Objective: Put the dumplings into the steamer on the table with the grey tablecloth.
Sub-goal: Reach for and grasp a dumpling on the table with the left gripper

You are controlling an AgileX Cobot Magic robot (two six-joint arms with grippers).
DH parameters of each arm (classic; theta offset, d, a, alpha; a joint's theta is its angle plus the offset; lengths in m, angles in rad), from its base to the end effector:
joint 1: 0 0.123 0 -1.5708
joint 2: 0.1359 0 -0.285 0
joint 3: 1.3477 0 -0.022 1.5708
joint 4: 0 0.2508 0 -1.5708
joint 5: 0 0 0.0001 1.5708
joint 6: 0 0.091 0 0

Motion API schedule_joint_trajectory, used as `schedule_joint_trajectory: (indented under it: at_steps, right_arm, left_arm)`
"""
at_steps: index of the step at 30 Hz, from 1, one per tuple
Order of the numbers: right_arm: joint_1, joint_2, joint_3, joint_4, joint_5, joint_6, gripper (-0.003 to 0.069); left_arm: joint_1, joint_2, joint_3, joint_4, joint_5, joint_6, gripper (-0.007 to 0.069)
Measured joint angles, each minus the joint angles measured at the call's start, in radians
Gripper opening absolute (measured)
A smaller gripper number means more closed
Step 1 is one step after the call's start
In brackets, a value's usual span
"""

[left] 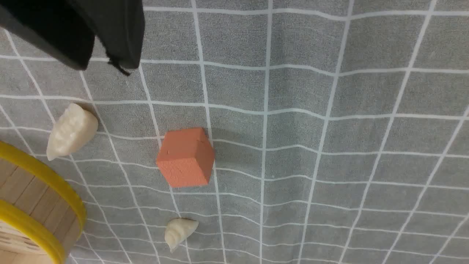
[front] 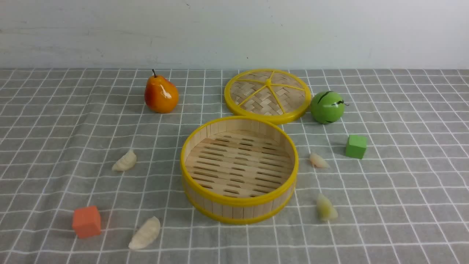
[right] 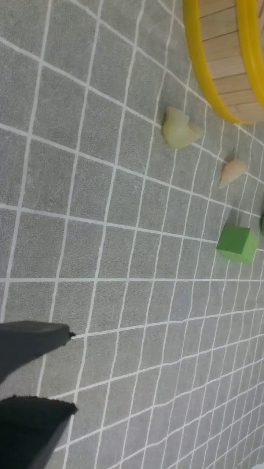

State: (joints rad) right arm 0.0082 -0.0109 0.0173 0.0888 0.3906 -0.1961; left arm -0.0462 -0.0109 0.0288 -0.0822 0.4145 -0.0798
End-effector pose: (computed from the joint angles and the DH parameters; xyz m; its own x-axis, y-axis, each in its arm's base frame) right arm 0.0520 0.0035 0.1730 -0.2970 -0.1161 -0.9478 -0.0746 0.9924 -0.0982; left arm 0.0513 -0.0054 0.1671 -0.3447 -0.1386 -0.9284 0.0243 0.9874 -0.1564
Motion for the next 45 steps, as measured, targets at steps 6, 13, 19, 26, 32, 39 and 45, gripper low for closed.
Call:
schedule_joint_trajectory:
  at_steps: [6,13,19,26,32,39,45]
  right_arm:
    - [0.0,0.0,0.0,0.0,0.0,0.0,0.0239]
    - [0.0,0.0,0.0,0.0,0.0,0.0,0.0239]
    - [0.0,0.0,0.0,0.0,0.0,0.0,0.0239]
    - [0.0,0.0,0.0,-0.001,0.0,0.0,0.0239]
    - [0.0,0.0,0.0,-0.019,-0.009,0.0,0.024]
    - [0.0,0.0,0.008,-0.022,-0.062,0.0,0.024]
    - [0.0,0.0,0.011,-0.022,-0.184,0.0,0.024]
  left_arm:
    - [0.0,0.0,0.0,0.0,0.0,0.0,0.0127]
    - [0.0,0.0,0.0,0.005,0.0,0.0,0.013]
    - [0.0,0.0,0.0,0.015,0.0,0.0,0.0134]
    - [0.0,0.0,0.0,0.016,0.0,0.0,0.0141]
    - [0.0,0.0,0.0,0.016,0.0,0.0,0.0146]
    - [0.0,0.0,0.0,0.009,-0.013,0.0,0.0154]
    - [0.0,0.0,0.002,-0.042,-0.155,0.0,0.0158]
